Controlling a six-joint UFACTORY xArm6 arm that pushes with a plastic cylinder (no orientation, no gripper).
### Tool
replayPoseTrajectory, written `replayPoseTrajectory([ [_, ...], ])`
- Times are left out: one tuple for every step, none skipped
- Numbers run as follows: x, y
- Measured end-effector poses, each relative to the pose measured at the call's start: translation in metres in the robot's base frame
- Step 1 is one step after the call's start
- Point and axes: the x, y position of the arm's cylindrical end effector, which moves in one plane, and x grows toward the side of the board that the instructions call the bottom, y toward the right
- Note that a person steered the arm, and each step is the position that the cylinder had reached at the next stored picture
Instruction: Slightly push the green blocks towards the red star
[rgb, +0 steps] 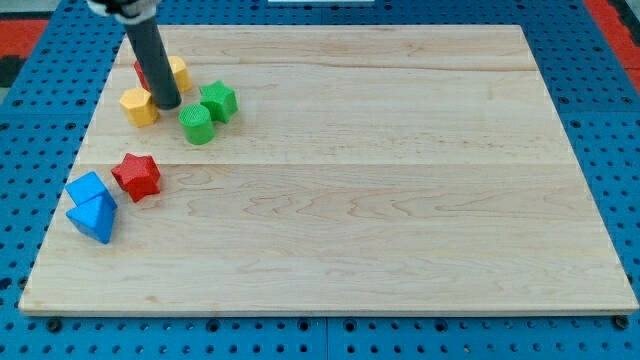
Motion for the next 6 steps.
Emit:
replayPoseTrajectory([
  [-0.013,0.05],
  [-0.029,0.08],
  [0.0,0.112],
  [0.021,0.097],
  [0.005,0.109],
  [-0.003,0.099],
])
